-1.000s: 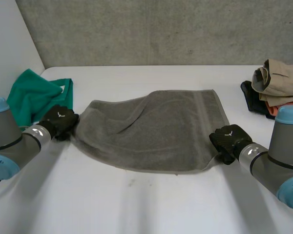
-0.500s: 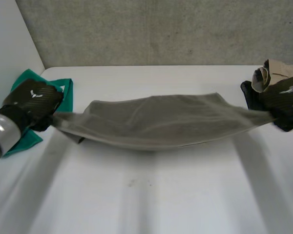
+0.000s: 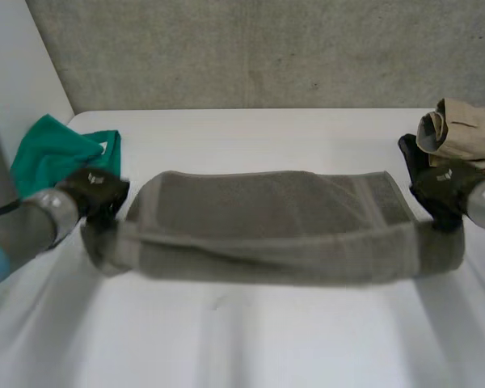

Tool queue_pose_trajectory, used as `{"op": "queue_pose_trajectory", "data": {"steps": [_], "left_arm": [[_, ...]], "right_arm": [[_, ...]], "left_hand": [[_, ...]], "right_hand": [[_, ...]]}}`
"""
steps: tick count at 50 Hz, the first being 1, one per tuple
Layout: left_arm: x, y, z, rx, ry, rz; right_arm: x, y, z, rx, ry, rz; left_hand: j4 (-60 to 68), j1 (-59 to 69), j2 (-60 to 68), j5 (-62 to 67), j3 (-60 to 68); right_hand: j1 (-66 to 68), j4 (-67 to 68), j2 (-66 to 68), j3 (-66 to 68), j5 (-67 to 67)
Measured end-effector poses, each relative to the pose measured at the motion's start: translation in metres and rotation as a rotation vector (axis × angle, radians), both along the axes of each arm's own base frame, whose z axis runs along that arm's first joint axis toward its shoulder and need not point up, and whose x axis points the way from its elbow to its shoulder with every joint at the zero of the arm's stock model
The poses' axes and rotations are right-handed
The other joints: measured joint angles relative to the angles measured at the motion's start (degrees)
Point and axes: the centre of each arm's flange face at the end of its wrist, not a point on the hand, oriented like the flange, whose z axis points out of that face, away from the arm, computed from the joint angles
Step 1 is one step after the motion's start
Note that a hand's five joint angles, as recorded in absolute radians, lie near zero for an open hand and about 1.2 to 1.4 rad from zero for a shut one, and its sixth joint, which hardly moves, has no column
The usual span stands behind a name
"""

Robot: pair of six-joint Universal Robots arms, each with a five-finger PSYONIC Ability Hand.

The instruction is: Fold the laundry.

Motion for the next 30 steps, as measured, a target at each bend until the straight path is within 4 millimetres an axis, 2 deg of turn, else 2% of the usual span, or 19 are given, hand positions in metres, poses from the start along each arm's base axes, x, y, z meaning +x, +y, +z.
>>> {"op": "queue_pose_trajectory", "data": {"steps": [1,2,5,6,7,10,11,14,15,17,19,22,24,27,28,29,30], "left_arm": [[-0.004,-0.009,0.001,-0.028,-0.001,0.006],[-0.014,-0.027,0.005,-0.093,0.0,0.021],[-0.03,-0.053,0.022,-0.225,0.02,0.04],[-0.038,-0.065,0.035,-0.309,0.04,0.046],[-0.042,-0.071,0.043,-0.356,0.053,0.048],[-0.054,-0.086,0.078,-0.534,0.111,0.054],[-0.061,-0.093,0.107,-0.669,0.161,0.055],[-0.067,-0.093,0.16,-0.896,0.253,0.059],[-0.067,-0.092,0.172,-0.941,0.272,0.061],[-0.066,-0.084,0.205,-1.058,0.328,0.068],[-0.062,-0.075,0.227,-1.125,0.369,0.073],[-0.06,-0.07,0.232,-1.129,0.385,0.074],[-0.057,-0.062,0.226,-1.077,0.394,0.07],[-0.055,-0.055,0.209,-0.995,0.382,0.057],[-0.056,-0.05,0.198,-0.949,0.372,0.042],[-0.056,-0.05,0.198,-0.949,0.372,0.042],[-0.056,-0.043,0.184,-0.897,0.36,0.02]], "right_arm": [[0.003,-0.006,0.0,-0.018,-0.007,-0.004],[0.012,-0.024,0.002,-0.083,-0.029,-0.014],[0.027,-0.049,0.02,-0.232,-0.066,-0.023],[0.034,-0.063,0.037,-0.351,-0.098,-0.031],[0.037,-0.068,0.044,-0.395,-0.11,-0.034],[0.046,-0.087,0.087,-0.631,-0.182,-0.051],[0.049,-0.093,0.112,-0.756,-0.224,-0.061],[0.051,-0.093,0.175,-1.049,-0.328,-0.076],[0.051,-0.092,0.182,-1.077,-0.339,-0.077],[0.051,-0.083,0.216,-1.215,-0.391,-0.077],[0.051,-0.075,0.233,-1.275,-0.415,-0.074],[0.05,-0.071,0.237,-1.284,-0.419,-0.072],[0.051,-0.066,0.23,-1.232,-0.407,-0.065],[0.053,-0.064,0.207,-1.124,-0.384,-0.05],[0.055,-0.064,0.189,-1.052,-0.373,-0.039],[0.055,-0.064,0.189,-1.052,-0.373,-0.039],[0.058,-0.062,0.166,-0.957,-0.363,-0.023]], "left_hand": [[0.0,0.0,0.0,0.0,0.0],[0.0,0.0,0.0,0.0,0.0],[0.0,0.0,0.0,0.0,0.0],[0.0,0.0,0.0,0.0,0.0],[0.0,0.0,0.0,0.0,0.0],[0.0,0.0,0.0,0.0,0.0],[0.0,0.0,0.0,0.0,0.0],[0.0,0.0,0.0,0.0,0.0],[0.0,0.0,0.0,0.0,0.0],[0.0,0.0,0.0,0.0,0.0],[0.0,0.0,0.0,0.0,0.0],[0.0,0.0,0.0,0.0,0.0],[0.0,0.0,0.0,0.0,0.0],[0.0,0.0,0.0,0.0,0.0],[0.0,0.0,0.0,0.0,0.0],[0.0,0.0,0.0,0.0,0.0],[0.0,0.0,0.1,0.0,0.0]], "right_hand": [[0.0,0.0,0.1,0.0,0.0],[0.0,0.0,0.1,0.0,0.0],[0.2,0.0,0.1,0.0,0.0],[0.4,0.0,0.1,0.1,0.0],[0.4,0.0,0.1,0.1,0.0],[0.4,0.0,0.1,0.2,0.0],[0.4,0.0,0.1,0.2,0.0],[0.4,0.0,0.1,0.2,0.0],[0.4,0.0,0.1,0.2,0.0],[0.4,0.0,0.1,0.2,0.0],[0.4,0.0,0.1,0.2,0.0],[0.4,0.0,0.1,0.2,0.0],[0.4,0.0,0.1,0.2,0.1],[0.2,-0.1,-0.2,0.0,0.2],[-5.2,-6.3,-6.6,-6.1,-5.2],[-5.2,-6.3,-6.6,-6.1,-5.2],[-16.6,-19.4,-20.0,-20.2,-17.7]]}}
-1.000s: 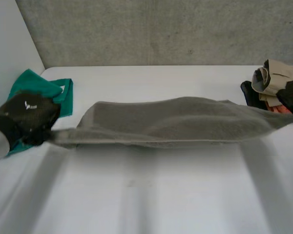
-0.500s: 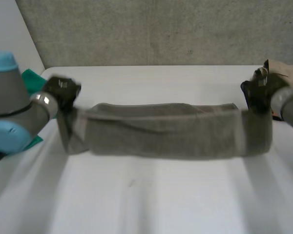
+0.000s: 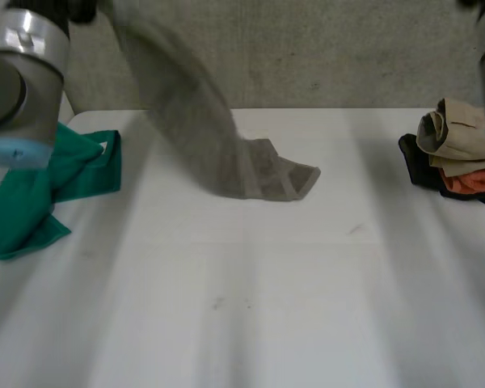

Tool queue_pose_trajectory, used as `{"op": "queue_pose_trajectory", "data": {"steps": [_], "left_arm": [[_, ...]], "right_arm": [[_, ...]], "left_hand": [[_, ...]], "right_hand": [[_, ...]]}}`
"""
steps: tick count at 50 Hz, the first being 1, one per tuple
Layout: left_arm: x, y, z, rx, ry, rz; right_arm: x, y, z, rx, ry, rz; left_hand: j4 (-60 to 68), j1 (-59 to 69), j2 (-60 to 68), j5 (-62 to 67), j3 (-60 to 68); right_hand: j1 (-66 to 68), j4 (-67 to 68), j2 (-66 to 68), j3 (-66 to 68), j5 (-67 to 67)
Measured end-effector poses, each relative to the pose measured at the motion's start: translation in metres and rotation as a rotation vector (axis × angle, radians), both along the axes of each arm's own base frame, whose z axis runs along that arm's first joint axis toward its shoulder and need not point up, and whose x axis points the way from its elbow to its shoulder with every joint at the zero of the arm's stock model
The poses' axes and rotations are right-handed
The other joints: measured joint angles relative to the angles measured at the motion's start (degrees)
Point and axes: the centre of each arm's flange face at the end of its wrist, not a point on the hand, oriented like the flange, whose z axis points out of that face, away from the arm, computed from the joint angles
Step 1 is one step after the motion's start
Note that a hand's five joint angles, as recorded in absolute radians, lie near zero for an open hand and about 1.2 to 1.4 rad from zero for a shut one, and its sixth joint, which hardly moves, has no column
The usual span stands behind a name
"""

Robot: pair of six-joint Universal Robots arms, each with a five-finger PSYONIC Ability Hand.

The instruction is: Fold the laundry.

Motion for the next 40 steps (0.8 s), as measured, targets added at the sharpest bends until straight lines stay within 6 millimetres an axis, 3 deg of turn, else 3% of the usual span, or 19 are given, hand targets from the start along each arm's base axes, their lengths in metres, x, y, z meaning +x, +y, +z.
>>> {"op": "queue_pose_trajectory", "data": {"steps": [1,3,5,8,10,13,20,26,35,40], "left_arm": [[0.0,0.002,-0.003,0.009,-0.005,-0.005],[-0.002,0.013,-0.015,0.049,-0.03,-0.036],[-0.003,0.023,-0.02,0.064,-0.045,-0.057],[-0.005,0.039,-0.016,0.057,-0.054,-0.083],[-0.006,0.042,-0.014,0.053,-0.054,-0.088],[-0.005,0.067,0.001,0.017,-0.048,-0.11],[0.004,0.107,0.033,-0.059,-0.029,-0.132],[0.014,0.141,0.057,-0.133,-0.017,-0.154],[0.032,0.192,0.094,-0.269,0.023,-0.163],[0.038,0.21,0.107,-0.318,0.039,-0.166]], "right_arm": [[0.0,0.0,-0.004,0.015,0.003,0.004],[0.004,0.005,-0.036,0.148,0.023,0.044],[0.006,0.008,-0.057,0.236,0.029,0.073],[0.01,0.011,-0.082,0.36,0.022,0.134],[0.011,0.011,-0.084,0.371,0.02,0.142],[0.023,0.013,-0.107,0.518,-0.007,0.296],[0.042,0.015,-0.126,0.682,-0.048,0.537],[0.058,0.015,-0.146,0.753,-0.069,0.629],[0.111,0.029,-0.192,0.816,-0.041,0.736],[0.15,0.054,-0.219,0.851,-0.005,0.824]], "left_hand": [[0.0,0.0,0.0,0.0,0.0],[0.0,0.0,0.0,0.0,0.1],[0.0,0.0,0.0,0.0,0.1],[0.0,0.0,0.0,0.0,0.1],[0.0,0.0,0.0,0.0,0.1],[0.0,0.0,0.0,0.0,0.1],[0.0,0.0,0.0,0.0,0.1],[0.0,0.0,0.0,0.0,0.1],[0.0,0.0,0.0,0.0,0.1],[0.0,0.0,0.0,0.0,0.1]], "right_hand": [[-4.1,-4.3,-3.3,-3.2,-4.4],[-23.3,-25.7,-25.8,-25.5,-26.3],[-28.5,-34.4,-32.9,-33.4,-34.3],[-29.0,-35.5,-34.2,-35.5,-35.2],[-29.0,-35.5,-34.2,-35.5,-35.2],[-29.0,-35.5,-34.2,-35.5,-35.2],[-29.0,-35.5,-34.2,-35.5,-35.2],[-29.0,-35.5,-34.2,-35.5,-35.2],[-29.0,-35.5,-34.2,-35.5,-35.2],[-29.0,-35.5,-34.2,-35.5,-35.2]]}}
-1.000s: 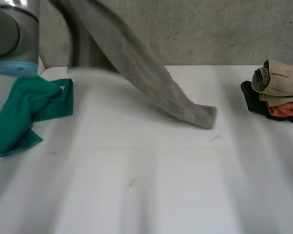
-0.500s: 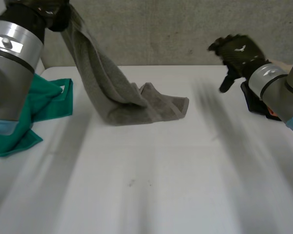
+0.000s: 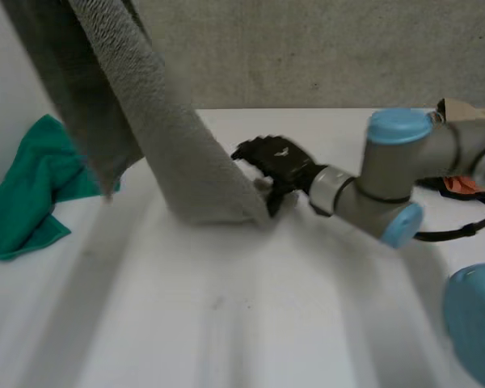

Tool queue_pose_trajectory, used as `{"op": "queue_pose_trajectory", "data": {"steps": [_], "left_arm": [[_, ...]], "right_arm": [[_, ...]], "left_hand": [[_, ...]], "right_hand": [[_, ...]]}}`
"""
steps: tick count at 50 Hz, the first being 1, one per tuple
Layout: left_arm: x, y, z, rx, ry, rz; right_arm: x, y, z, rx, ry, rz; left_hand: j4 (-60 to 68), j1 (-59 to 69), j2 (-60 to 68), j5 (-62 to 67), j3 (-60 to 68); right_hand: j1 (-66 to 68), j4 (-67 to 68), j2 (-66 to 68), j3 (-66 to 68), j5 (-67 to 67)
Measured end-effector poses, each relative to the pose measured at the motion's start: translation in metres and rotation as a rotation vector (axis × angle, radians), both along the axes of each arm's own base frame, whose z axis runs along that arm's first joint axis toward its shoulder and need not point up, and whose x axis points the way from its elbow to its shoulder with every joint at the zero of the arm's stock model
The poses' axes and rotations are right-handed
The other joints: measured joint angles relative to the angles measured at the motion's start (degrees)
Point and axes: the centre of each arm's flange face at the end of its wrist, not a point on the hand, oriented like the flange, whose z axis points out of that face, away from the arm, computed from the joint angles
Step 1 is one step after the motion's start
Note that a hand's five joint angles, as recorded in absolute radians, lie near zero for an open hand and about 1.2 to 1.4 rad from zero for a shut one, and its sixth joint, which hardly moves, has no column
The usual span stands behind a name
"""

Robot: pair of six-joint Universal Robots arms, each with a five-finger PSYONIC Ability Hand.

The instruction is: Fold the laundry.

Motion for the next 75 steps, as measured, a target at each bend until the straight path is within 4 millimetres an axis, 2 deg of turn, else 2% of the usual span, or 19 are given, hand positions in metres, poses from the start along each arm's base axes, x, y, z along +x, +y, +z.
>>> {"op": "queue_pose_trajectory", "data": {"steps": [5,11,14,21,22,23,25,29,36,37,38,53,59,61,65,69,71,72,75], "left_arm": [[0.0,0.003,0.003,-0.009,0.003,-0.002],[-0.004,-0.009,-0.003,0.017,-0.009,0.002],[-0.007,-0.018,-0.009,0.039,-0.019,0.007],[-0.011,-0.034,-0.02,0.08,-0.035,0.017],[-0.013,-0.043,-0.025,0.102,-0.042,0.021],[-0.014,-0.045,-0.026,0.105,-0.043,0.022],[-0.014,-0.048,-0.027,0.112,-0.044,0.024],[-0.016,-0.054,-0.031,0.127,-0.047,0.027],[-0.018,-0.059,-0.035,0.145,-0.053,0.029],[-0.018,-0.058,-0.035,0.144,-0.053,0.029],[-0.017,-0.058,-0.034,0.142,-0.052,0.029],[-0.015,-0.049,-0.018,0.094,-0.032,0.027],[-0.015,-0.049,-0.017,0.094,-0.03,0.026],[-0.015,-0.049,-0.017,0.094,-0.03,0.026],[-0.014,-0.049,-0.017,0.094,-0.03,0.027],[-0.015,-0.05,-0.017,0.095,-0.031,0.028],[-0.015,-0.05,-0.018,0.096,-0.032,0.028],[-0.015,-0.051,-0.019,0.1,-0.033,0.028],[-0.016,-0.053,-0.023,0.113,-0.038,0.029]], "right_arm": [[0.032,0.036,-0.019,0.07,-0.01,0.11],[0.055,0.066,-0.024,0.136,-0.046,0.186],[0.054,0.058,-0.012,0.116,-0.067,0.135],[0.017,0.019,0.03,0.051,-0.097,-0.038],[-0.02,-0.003,0.06,-0.002,-0.103,-0.146],[-0.031,-0.007,0.069,-0.018,-0.102,-0.174],[-0.042,-0.01,0.077,-0.036,-0.098,-0.201],[-0.101,-0.01,0.112,-0.139,-0.033,-0.329],[-0.131,0.015,0.113,-0.105,0.086,-0.368],[-0.128,0.022,0.105,-0.065,0.11,-0.346],[-0.124,0.025,0.1,-0.044,0.12,-0.327],[0.01,0.104,-0.026,0.157,0.216,0.093],[0.032,0.095,-0.042,0.118,0.151,0.031],[0.034,0.09,-0.04,0.101,0.133,0.002],[0.031,0.072,-0.009,0.018,0.055,-0.116],[0.005,0.054,0.05,-0.089,-0.015,-0.238],[0.002,0.052,0.054,-0.097,-0.018,-0.247],[-0.019,0.044,0.078,-0.145,-0.019,-0.306],[-0.055,0.036,0.099,-0.198,0.031,-0.384]], "left_hand": [[0.0,0.0,0.0,0.0,0.0],[0.0,0.0,0.0,0.0,0.0],[0.0,0.0,0.0,0.0,0.0],[0.0,0.0,0.0,0.0,0.0],[0.0,0.0,0.0,0.0,0.0],[0.0,0.0,0.0,0.0,0.0],[0.0,0.0,0.0,0.0,0.0],[0.0,0.0,0.0,0.0,0.0],[0.0,0.0,0.0,0.0,0.0],[0.0,0.0,0.0,0.0,0.0],[0.1,0.0,0.0,0.0,0.0],[0.2,0.0,0.0,0.0,0.0],[0.2,0.0,0.0,0.0,0.0],[0.2,0.0,0.0,0.0,0.0],[0.2,0.0,0.0,0.0,0.0],[0.2,0.0,0.0,0.0,0.0],[0.2,0.0,0.0,0.0,0.0],[0.2,0.0,0.0,0.0,0.0],[0.2,0.0,0.0,0.0,0.0]], "right_hand": [[0.6,0.5,0.5,0.7,0.5],[41.8,45.7,47.8,47.5,44.2],[45.5,53.6,54.2,54.6,52.0],[45.7,54.6,54.4,55.7,53.2],[45.7,54.6,54.4,55.7,53.3],[45.7,54.6,54.4,55.7,53.3],[45.7,54.6,54.4,55.7,53.3],[45.7,54.7,54.4,55.7,53.3],[26.8,36.3,34.7,37.3,35.6],[8.0,11.1,10.3,12.2,10.0],[5.9,6.9,7.7,8.2,6.1],[6.2,6.8,7.7,8.2,7.0],[42.3,48.8,50.3,50.0,47.4],[43.9,52.1,53.0,53.2,50.4],[44.0,54.6,54.4,55.7,52.1],[44.0,54.6,54.4,55.7,52.2],[44.0,54.6,54.4,55.7,52.2],[44.0,54.6,54.4,55.7,52.2],[44.0,54.7,54.4,55.7,52.5]]}}
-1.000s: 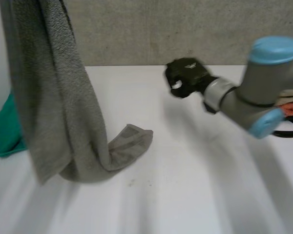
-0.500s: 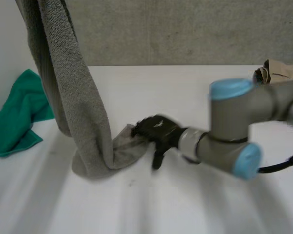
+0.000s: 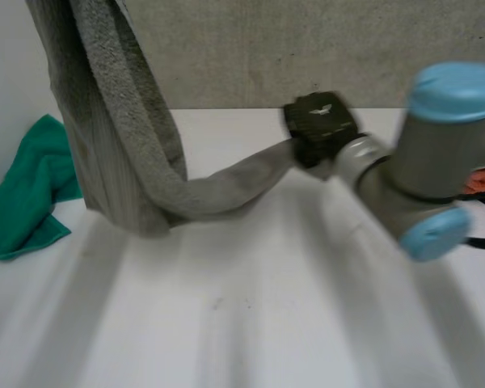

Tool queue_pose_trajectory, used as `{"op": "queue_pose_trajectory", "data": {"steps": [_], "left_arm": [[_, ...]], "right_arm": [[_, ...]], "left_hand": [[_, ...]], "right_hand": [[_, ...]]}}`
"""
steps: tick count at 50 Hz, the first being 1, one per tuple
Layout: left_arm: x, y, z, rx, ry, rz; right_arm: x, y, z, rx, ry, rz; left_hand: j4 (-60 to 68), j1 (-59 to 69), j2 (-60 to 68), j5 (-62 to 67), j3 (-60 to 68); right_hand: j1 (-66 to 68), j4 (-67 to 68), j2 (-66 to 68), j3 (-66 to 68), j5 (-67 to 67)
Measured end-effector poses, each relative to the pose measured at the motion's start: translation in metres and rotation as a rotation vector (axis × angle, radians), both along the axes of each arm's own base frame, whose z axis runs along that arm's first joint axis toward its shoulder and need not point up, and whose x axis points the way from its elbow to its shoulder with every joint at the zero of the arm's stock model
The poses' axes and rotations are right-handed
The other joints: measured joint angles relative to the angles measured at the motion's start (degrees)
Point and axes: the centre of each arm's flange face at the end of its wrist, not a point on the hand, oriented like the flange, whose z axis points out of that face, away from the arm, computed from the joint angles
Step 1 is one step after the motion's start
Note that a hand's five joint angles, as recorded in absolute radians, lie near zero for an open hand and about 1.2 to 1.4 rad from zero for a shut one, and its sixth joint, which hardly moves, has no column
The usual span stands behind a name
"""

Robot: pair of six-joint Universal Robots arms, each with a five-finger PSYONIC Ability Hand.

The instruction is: Fold the laundry.

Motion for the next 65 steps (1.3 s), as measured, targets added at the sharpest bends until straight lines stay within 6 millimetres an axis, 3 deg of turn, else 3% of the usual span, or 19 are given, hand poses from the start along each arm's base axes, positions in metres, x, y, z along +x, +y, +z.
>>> {"op": "queue_pose_trajectory", "data": {"steps": [4,6,12,14,17,20,21,22,25,27,33,38,44,49,54,61,62,64,65], "left_arm": [[-0.002,-0.007,-0.013,0.039,-0.014,0.002],[-0.004,-0.011,-0.019,0.058,-0.021,0.003],[-0.011,-0.037,-0.056,0.171,-0.062,0.008],[-0.014,-0.049,-0.073,0.224,-0.081,0.012],[-0.018,-0.064,-0.098,0.297,-0.108,0.017],[-0.02,-0.068,-0.106,0.321,-0.117,0.018],[-0.022,-0.075,-0.12,0.36,-0.132,0.02],[-0.023,-0.08,-0.133,0.396,-0.144,0.022],[-0.024,-0.084,-0.142,0.422,-0.15,0.03],[-0.024,-0.084,-0.145,0.432,-0.149,0.039],[-0.021,-0.081,-0.137,0.417,-0.133,0.055],[-0.017,-0.066,-0.109,0.346,-0.099,0.054],[-0.013,-0.044,-0.078,0.259,-0.065,0.036],[-0.012,-0.035,-0.067,0.226,-0.055,0.028],[-0.012,-0.027,-0.061,0.206,-0.051,0.018],[-0.012,-0.022,-0.055,0.187,-0.046,0.012],[-0.012,-0.022,-0.055,0.186,-0.046,0.012],[-0.012,-0.022,-0.054,0.183,-0.046,0.012],[-0.012,-0.022,-0.053,0.181,-0.046,0.012]], "right_arm": [[-0.048,0.004,0.005,-0.002,0.157,-0.09],[-0.061,0.011,0.002,0.014,0.222,-0.103],[-0.09,0.06,-0.026,0.144,0.465,-0.054],[-0.093,0.081,-0.038,0.195,0.523,-0.008],[-0.092,0.099,-0.048,0.221,0.559,0.04],[-0.091,0.101,-0.048,0.217,0.56,0.045],[-0.089,0.101,-0.049,0.207,0.557,0.047],[-0.085,0.092,-0.043,0.159,0.521,0.023],[-0.085,0.078,-0.034,0.134,0.474,-0.015],[-0.089,0.055,-0.023,0.134,0.393,-0.082],[-0.101,0.019,-0.017,0.236,0.266,-0.156],[-0.097,-0.004,-0.038,0.422,0.176,-0.102],[-0.08,-0.02,-0.059,0.514,0.101,-0.028],[-0.06,-0.022,-0.072,0.548,0.056,0.05],[-0.025,-0.013,-0.091,0.583,0.026,0.177],[-0.003,-0.01,-0.11,0.588,0.032,0.234],[-0.002,-0.01,-0.112,0.586,0.033,0.238],[0.0,-0.01,-0.114,0.585,0.035,0.241],[0.001,-0.01,-0.113,0.577,0.037,0.243]], "left_hand": [[0.0,0.0,0.0,0.0,0.0],[0.0,0.0,0.0,0.0,0.0],[0.0,0.0,0.0,0.0,0.0],[0.0,0.0,0.0,0.0,0.0],[0.0,0.0,0.0,0.0,0.0],[0.0,0.0,0.0,0.0,0.0],[0.0,0.0,0.0,0.0,0.0],[0.0,0.0,0.0,0.0,0.0],[0.0,0.0,0.0,0.0,0.0],[0.0,0.0,0.0,0.0,0.0],[0.0,0.0,0.0,0.0,0.0],[0.0,0.0,0.0,0.0,0.0],[0.0,0.0,0.0,0.0,0.0],[0.0,0.0,0.0,0.0,0.0],[0.0,0.0,0.0,0.0,0.0],[0.0,0.0,0.0,0.0,0.0],[0.0,0.0,0.0,0.0,0.0],[0.0,0.0,0.0,0.0,0.0],[0.0,0.0,0.0,0.0,0.0]], "right_hand": [[0.0,0.0,0.0,0.0,0.2],[0.0,0.0,0.0,0.0,0.2],[-1.0,-1.3,-1.6,-1.8,-0.9],[-21.1,-24.4,-24.6,-24.5,-23.1],[-35.9,-44.1,-43.9,-44.1,-43.1],[-37.3,-46.3,-45.7,-46.2,-45.1],[-37.3,-46.3,-45.7,-46.2,-45.1],[-38.9,-49.8,-47.3,-49.5,-47.8],[-38.9,-49.8,-47.3,-49.5,-47.8],[-38.9,-49.7,-47.3,-49.3,-47.7],[-38.7,-49.1,-47.2,-48.8,-46.8],[-38.7,-48.0,-47.2,-47.7,-45.5],[-38.7,-48.0,-47.2,-47.7,-45.5],[-38.7,-48.0,-47.2,-47.7,-45.5],[-38.7,-48.0,-47.2,-47.7,-45.4],[-33.7,-42.7,-44.8,-42.4,-41.1],[-13.4,-19.7,-18.7,-19.5,-18.8],[-7.4,-12.4,-10.7,-11.6,-11.5],[0.1,-2.6,-1.5,-2.4,-1.8]]}}
